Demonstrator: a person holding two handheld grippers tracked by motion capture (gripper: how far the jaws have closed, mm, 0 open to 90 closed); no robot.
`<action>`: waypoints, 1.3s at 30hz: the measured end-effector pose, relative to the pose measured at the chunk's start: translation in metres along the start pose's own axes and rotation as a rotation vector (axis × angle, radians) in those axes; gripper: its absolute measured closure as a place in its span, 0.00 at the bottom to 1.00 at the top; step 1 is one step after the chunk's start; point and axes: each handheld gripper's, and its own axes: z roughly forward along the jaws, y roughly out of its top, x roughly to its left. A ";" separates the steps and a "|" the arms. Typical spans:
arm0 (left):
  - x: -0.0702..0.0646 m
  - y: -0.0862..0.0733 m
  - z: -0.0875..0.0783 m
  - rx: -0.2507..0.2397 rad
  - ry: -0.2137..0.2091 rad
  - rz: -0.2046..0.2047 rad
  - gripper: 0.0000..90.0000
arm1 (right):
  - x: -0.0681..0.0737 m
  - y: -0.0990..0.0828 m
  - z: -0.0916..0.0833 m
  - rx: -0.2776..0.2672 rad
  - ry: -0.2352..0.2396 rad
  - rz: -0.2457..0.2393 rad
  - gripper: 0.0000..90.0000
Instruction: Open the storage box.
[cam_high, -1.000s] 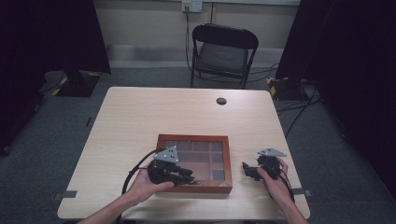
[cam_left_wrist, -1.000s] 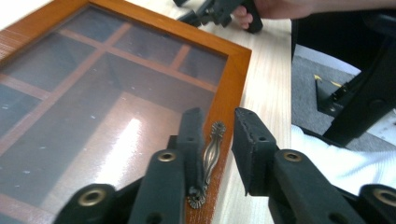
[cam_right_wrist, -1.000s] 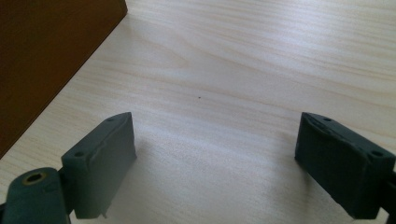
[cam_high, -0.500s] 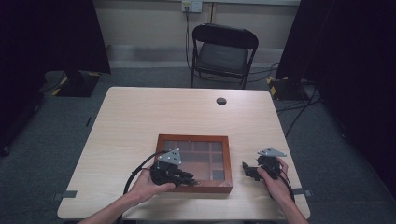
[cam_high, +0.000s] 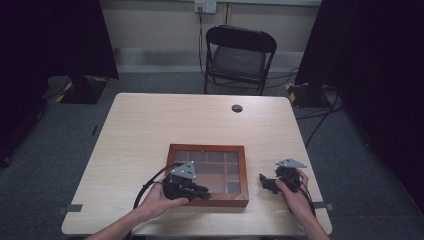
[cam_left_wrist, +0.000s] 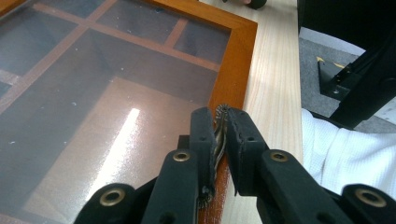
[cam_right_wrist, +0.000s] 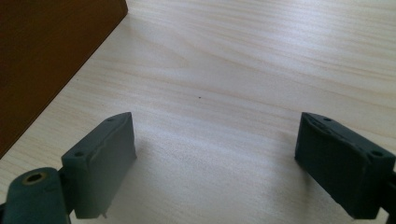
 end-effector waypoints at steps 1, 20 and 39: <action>0.000 0.000 0.000 -0.004 -0.004 -0.005 0.90 | 0.000 0.000 0.000 0.000 0.000 0.000 0.13; 0.004 0.014 -0.012 0.011 -0.036 -0.044 0.90 | 0.000 0.000 0.000 0.000 0.001 0.000 0.13; 0.007 0.029 -0.022 -0.008 -0.050 -0.074 0.90 | 0.000 0.000 0.000 0.000 0.003 -0.001 0.13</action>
